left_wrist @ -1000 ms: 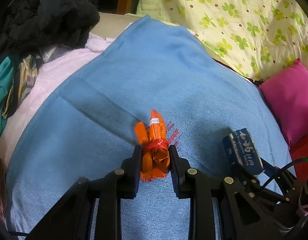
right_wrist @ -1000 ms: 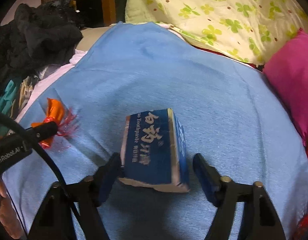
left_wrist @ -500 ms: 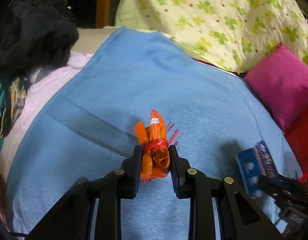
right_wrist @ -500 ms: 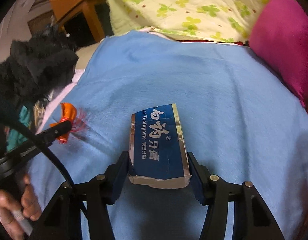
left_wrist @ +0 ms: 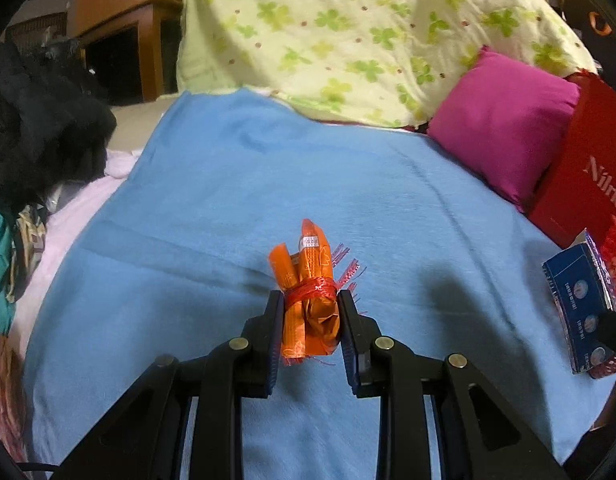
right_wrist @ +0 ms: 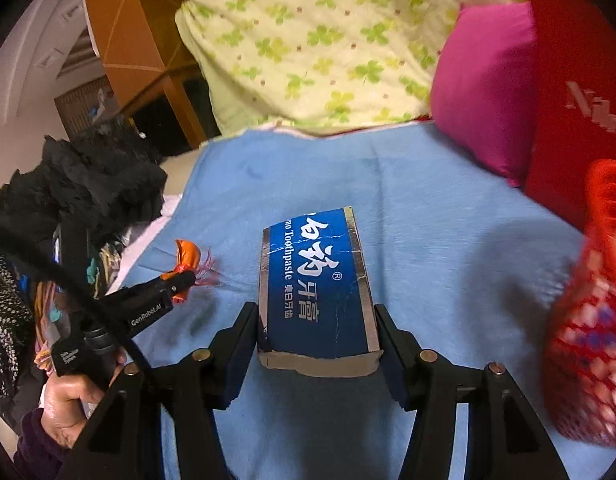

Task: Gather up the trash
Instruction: 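Lift and carry the orange item and toothpaste box over the red wastebasket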

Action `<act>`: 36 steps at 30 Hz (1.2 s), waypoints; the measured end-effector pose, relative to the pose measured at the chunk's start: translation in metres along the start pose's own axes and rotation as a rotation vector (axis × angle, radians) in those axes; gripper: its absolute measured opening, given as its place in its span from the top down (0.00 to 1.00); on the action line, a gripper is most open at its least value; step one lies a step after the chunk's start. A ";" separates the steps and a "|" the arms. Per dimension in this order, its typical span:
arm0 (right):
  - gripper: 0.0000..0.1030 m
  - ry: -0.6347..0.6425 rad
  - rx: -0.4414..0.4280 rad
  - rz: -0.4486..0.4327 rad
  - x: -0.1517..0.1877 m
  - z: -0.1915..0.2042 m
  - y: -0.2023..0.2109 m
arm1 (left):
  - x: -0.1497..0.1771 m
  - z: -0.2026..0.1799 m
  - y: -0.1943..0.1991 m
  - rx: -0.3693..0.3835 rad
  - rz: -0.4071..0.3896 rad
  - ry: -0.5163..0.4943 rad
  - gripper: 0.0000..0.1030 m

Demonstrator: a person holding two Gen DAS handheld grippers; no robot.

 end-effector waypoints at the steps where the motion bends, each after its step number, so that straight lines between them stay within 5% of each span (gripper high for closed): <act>1: 0.42 0.006 -0.005 -0.020 0.001 -0.002 0.011 | -0.001 -0.004 0.007 0.000 -0.011 -0.001 0.73; 21: 0.42 -0.064 -0.121 -0.251 -0.025 -0.027 0.117 | -0.039 -0.086 0.132 -0.067 -0.153 -0.174 0.73; 36: 0.42 -0.141 -0.140 -0.366 -0.045 -0.068 0.156 | -0.055 -0.141 0.154 -0.059 -0.184 -0.274 0.73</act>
Point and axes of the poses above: each gripper's, at about its wrist camera, not at the fingertips, and y roughly against the way its jaws point, z to its left, x to its underside, the point moved 10 cm from there along -y, roughly the way its jaws point, and after that the axes turned 15 degrees about -y, right-handed, at the moved point
